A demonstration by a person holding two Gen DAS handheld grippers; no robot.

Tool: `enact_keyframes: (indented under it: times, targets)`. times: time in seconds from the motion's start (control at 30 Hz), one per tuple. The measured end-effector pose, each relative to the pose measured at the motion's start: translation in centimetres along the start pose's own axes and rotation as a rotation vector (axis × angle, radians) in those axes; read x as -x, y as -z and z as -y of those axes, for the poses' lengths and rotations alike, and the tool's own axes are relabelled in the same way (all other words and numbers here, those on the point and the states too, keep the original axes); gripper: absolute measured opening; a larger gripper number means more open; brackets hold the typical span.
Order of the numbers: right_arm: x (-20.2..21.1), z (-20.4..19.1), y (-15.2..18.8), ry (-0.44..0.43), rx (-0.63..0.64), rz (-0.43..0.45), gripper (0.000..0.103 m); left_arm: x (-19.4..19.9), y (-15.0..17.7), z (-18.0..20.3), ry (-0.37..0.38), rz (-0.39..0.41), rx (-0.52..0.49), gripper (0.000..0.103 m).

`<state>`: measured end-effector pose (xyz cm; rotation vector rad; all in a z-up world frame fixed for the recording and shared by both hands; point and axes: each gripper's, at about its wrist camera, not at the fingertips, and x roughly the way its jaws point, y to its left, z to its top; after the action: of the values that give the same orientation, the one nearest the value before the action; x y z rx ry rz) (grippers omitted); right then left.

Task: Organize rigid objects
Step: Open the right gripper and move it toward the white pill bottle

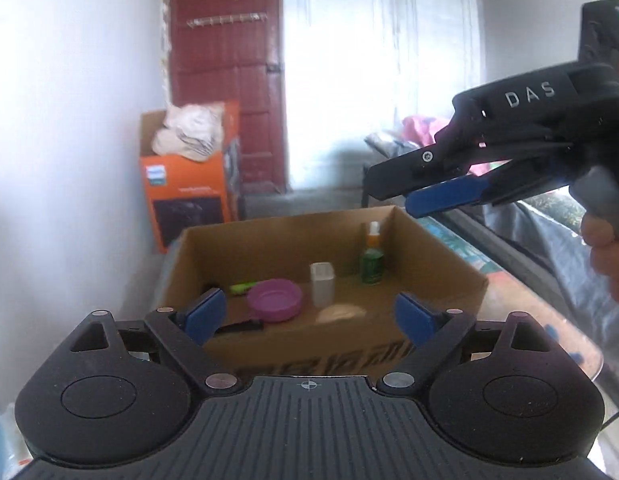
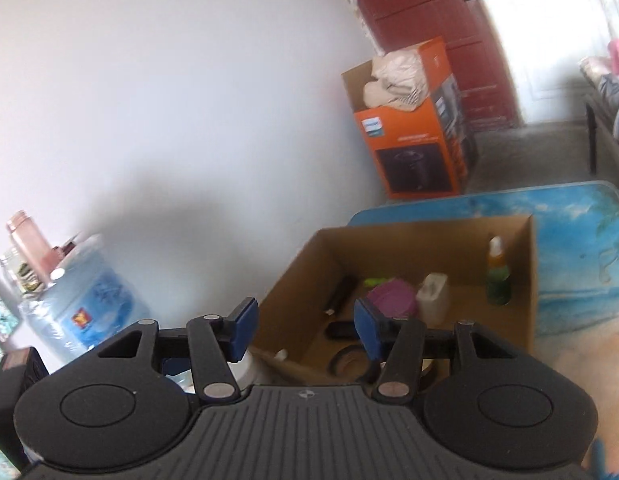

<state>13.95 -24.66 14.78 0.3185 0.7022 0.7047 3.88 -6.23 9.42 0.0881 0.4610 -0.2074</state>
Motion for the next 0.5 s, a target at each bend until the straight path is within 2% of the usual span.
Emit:
enact_keyframes:
  times: [0.2, 0.3, 0.4, 0.5]
  targets:
    - [-4.2, -3.1, 1.4, -0.059, -0.017, -0.100, 0.056, 1.5, 1.7, -3.2, -0.143, 0.057, 0.067, 0.092]
    - [-6.7, -4.1, 2.2, -0.072, -0.027, -0.149, 0.056, -0.1, 2.1, -4.5, -0.180, -0.002, 0.075, 0.092]
    - [-9.4, -4.7, 2.8, -0.057, -0.026, -0.188, 0.056, -2.7, 3.1, -5.2, -0.170, -0.094, 0.081, 0.091]
    - [-11.4, -4.9, 3.5, -0.032, -0.032, -0.223, 0.056, -5.0, 3.9, -5.5, -0.143, -0.145, 0.091, 0.085]
